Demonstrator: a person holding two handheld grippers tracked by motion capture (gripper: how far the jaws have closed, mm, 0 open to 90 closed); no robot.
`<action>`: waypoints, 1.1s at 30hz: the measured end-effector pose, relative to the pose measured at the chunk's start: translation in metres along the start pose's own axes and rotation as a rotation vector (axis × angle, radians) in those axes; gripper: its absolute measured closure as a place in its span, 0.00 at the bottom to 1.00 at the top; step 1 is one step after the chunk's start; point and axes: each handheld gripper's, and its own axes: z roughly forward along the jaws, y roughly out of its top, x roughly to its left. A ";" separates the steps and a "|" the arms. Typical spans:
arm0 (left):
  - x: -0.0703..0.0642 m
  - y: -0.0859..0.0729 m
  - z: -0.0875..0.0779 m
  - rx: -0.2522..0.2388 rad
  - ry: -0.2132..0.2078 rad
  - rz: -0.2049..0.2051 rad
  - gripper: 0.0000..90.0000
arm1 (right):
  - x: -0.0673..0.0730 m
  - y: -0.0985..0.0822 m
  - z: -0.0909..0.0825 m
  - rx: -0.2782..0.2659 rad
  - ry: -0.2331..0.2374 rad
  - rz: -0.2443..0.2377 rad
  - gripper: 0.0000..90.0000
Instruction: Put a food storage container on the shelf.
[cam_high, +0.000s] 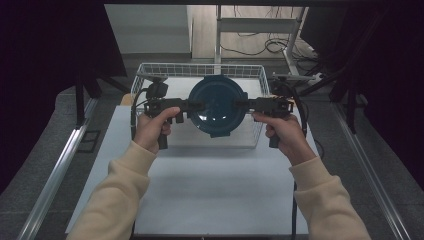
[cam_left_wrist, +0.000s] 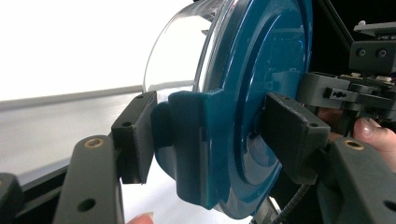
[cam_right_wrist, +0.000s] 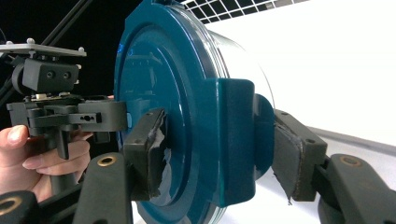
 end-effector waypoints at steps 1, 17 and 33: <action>0.001 0.003 0.000 0.001 0.000 -0.001 0.43 | 0.000 0.001 0.000 -0.001 0.001 0.004 0.46; 0.012 0.038 0.002 0.004 0.011 -0.035 0.43 | -0.006 0.031 0.017 -0.018 0.013 0.032 0.46; 0.035 0.061 0.017 0.019 0.027 -0.077 0.43 | -0.032 0.052 0.042 -0.013 0.028 0.080 0.47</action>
